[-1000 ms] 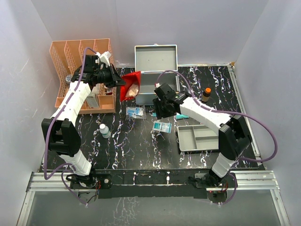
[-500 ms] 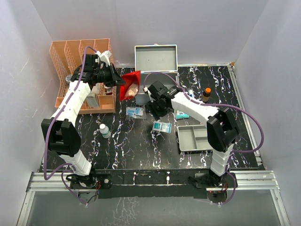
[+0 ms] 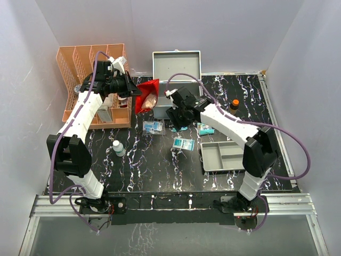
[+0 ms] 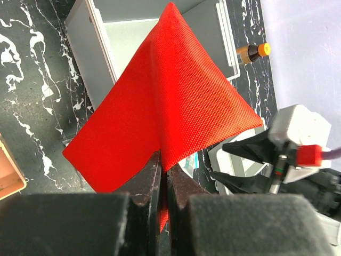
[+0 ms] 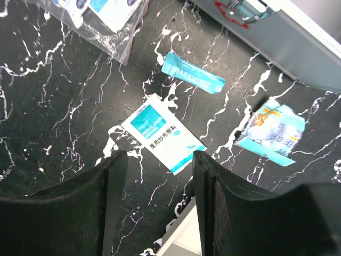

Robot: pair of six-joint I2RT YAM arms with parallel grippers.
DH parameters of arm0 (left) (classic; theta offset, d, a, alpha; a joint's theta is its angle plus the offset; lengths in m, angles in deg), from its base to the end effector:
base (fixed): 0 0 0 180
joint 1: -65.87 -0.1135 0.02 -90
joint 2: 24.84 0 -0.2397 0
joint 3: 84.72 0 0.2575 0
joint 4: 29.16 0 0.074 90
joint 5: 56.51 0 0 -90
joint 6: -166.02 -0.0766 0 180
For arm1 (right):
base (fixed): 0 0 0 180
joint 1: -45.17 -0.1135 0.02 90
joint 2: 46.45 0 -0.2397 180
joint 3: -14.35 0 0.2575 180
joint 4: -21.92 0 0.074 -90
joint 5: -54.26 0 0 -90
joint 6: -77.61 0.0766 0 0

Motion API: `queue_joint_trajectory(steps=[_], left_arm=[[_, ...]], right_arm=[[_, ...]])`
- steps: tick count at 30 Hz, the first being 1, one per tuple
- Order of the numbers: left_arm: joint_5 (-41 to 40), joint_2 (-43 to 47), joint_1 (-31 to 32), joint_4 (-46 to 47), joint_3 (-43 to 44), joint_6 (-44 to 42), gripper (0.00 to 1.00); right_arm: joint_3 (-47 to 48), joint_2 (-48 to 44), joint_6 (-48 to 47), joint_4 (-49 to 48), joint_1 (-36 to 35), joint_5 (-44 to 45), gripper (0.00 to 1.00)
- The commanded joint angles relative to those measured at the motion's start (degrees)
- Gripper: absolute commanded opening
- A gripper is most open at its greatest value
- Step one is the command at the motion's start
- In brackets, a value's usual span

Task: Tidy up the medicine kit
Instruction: Pick up the medical item at the center of the board.

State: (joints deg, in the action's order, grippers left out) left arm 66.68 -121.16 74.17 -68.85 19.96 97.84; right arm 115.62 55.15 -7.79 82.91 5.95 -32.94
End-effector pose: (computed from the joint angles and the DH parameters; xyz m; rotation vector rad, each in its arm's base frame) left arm 0.4087 -0.1020 0.3174 0.1033 2.1518 -0.9217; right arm 0.3106 0.2487 0.2148 -0.7735 2.5376 0.1929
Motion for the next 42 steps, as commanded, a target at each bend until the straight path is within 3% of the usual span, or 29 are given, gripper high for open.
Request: queue_joint_trajectory(steps=[1, 14, 26, 42], left_arm=[[0.38, 1.78, -0.39, 0.23, 2.26, -1.03, 0.00], [0.56, 3.00, -0.31, 0.85, 1.22, -0.68, 0.00], [0.47, 3.26, -0.34, 0.72, 1.21, -0.51, 0.00], [0.45, 2.50, -0.35, -0.47, 2.83, -1.34, 0.00]], right_arm=[[1.85, -4.98, 2.13, -4.14, 0.76, 2.28, 0.51], [-4.48, -12.49, 7.22, -7.05, 11.85, 1.96, 0.52], [-8.08, -12.74, 8.02, -6.67, 15.30, 2.71, 0.53], [-11.36, -4.72, 6.18, -11.79, 18.62, 2.66, 0.58]])
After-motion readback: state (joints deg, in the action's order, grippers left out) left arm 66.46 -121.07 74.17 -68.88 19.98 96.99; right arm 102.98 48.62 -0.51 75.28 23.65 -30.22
